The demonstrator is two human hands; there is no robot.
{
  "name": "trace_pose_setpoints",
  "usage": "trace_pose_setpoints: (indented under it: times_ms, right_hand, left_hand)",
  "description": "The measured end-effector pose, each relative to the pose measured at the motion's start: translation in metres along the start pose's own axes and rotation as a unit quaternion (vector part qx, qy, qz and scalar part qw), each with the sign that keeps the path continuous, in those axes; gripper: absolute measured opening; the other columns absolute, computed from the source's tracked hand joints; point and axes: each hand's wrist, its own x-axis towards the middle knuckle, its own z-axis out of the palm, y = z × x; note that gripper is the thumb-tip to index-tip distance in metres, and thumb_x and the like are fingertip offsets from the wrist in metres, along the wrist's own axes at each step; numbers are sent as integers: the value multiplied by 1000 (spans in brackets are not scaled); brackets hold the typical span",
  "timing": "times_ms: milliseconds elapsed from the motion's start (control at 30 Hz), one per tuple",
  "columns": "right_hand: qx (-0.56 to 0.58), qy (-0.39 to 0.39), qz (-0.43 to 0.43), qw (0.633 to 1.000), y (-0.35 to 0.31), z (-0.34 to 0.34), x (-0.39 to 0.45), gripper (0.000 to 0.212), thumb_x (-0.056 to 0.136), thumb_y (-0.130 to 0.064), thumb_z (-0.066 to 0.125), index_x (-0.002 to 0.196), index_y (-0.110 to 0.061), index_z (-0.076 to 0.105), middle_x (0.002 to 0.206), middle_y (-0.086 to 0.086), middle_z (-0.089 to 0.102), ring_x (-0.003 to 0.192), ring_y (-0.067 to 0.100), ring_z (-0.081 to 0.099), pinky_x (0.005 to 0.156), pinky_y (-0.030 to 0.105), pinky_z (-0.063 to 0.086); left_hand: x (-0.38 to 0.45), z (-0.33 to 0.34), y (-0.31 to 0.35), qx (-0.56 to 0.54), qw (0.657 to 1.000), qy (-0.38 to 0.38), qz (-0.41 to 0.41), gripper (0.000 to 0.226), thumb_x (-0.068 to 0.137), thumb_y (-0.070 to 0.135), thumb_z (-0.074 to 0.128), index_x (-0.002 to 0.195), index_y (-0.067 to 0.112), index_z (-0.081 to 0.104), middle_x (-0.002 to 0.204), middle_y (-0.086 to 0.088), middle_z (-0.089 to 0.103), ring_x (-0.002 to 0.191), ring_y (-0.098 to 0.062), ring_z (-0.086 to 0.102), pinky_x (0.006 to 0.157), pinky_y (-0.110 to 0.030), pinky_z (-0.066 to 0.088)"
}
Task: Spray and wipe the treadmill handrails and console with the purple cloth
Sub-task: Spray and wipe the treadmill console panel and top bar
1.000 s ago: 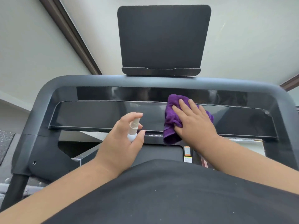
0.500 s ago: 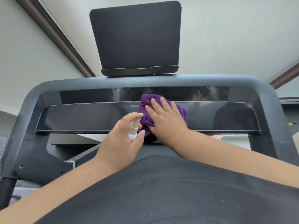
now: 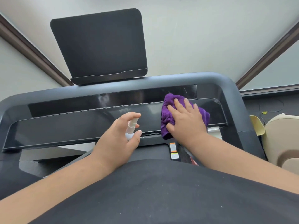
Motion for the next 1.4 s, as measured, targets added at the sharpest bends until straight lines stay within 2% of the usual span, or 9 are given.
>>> trace_pose_setpoints:
  times_ms: [233, 300, 500, 633, 800, 900, 1100, 1200, 1400]
  right_hand:
    - [13, -3, -119, 993, -21, 8, 1, 76, 84, -70, 46, 150, -34, 34, 163, -2, 22, 151, 28, 12, 119, 52, 6]
    - [30, 1, -114, 993, -2, 7, 0, 70, 87, -62, 51, 150, -36, 35, 163, -5, 23, 151, 25, 14, 119, 50, 7]
    - [16, 26, 16, 999, 78, -1, -15, 61, 92, -57, 47, 149, -39, 37, 162, -7, 26, 151, 24, 17, 119, 51, 13]
    - [9, 27, 25, 999, 75, 0, -14, 62, 91, -56, 48, 149, -35, 39, 161, -3, 28, 149, 30, 19, 118, 54, 14]
    - [-1, 21, -35, 999, 27, 3, -4, 70, 89, -66, 41, 150, -33, 37, 162, 1, 26, 148, 36, 18, 116, 60, 14]
    - [0, 5, -94, 996, -2, 8, -1, 75, 85, -70, 41, 149, -32, 37, 162, 2, 26, 148, 36, 18, 115, 60, 13]
    - [40, -22, -181, 982, 47, -1, 3, 66, 82, -56, 50, 146, -41, 42, 160, -9, 29, 150, 24, 20, 119, 48, 11]
    - [52, -34, -162, 985, 84, -13, 5, 71, 71, -58, 36, 141, -46, 47, 159, -16, 29, 150, 17, 18, 120, 52, 3]
    - [62, 0, -100, 993, 85, -11, 0, 63, 75, -53, 52, 137, -45, 52, 157, -13, 34, 150, 20, 20, 120, 56, 9]
  left_hand:
    - [13, 16, 15, 6, 999, -14, 36, 61, 86, 30, 65, 118, 71, 33, 100, 24, 60, 94, 7, 56, 77, 0, 34]
    - [16, 20, 19, 4, 999, -22, 41, 59, 86, 32, 64, 118, 71, 33, 100, 23, 60, 94, 4, 57, 77, 0, 35]
    - [22, 27, 25, 3, 999, -34, 38, 53, 87, 36, 62, 117, 70, 34, 109, 29, 55, 75, -7, 60, 70, -13, 40]
    - [21, 25, 25, 4, 999, -36, 33, 54, 88, 33, 64, 116, 69, 35, 108, 28, 55, 72, -7, 60, 68, -18, 41]
    - [20, 25, 23, 13, 999, -34, 22, 56, 88, 31, 65, 114, 70, 36, 106, 28, 57, 70, -6, 60, 67, -13, 40]
    - [21, 26, 28, 18, 999, -36, 33, 55, 86, 34, 64, 115, 71, 35, 109, 32, 55, 80, 3, 59, 70, -7, 39]
    - [23, 27, 34, 22, 998, -40, 35, 57, 88, 32, 65, 114, 72, 35, 106, 30, 57, 72, 4, 60, 65, -11, 42]
    - [21, 27, 32, 15, 999, -39, 24, 54, 88, 32, 65, 115, 69, 37, 107, 30, 56, 68, 2, 61, 64, -13, 42]
    - [16, 21, 24, 18, 1000, -20, 0, 54, 88, 33, 65, 116, 69, 36, 107, 28, 57, 70, -6, 60, 66, -21, 42]
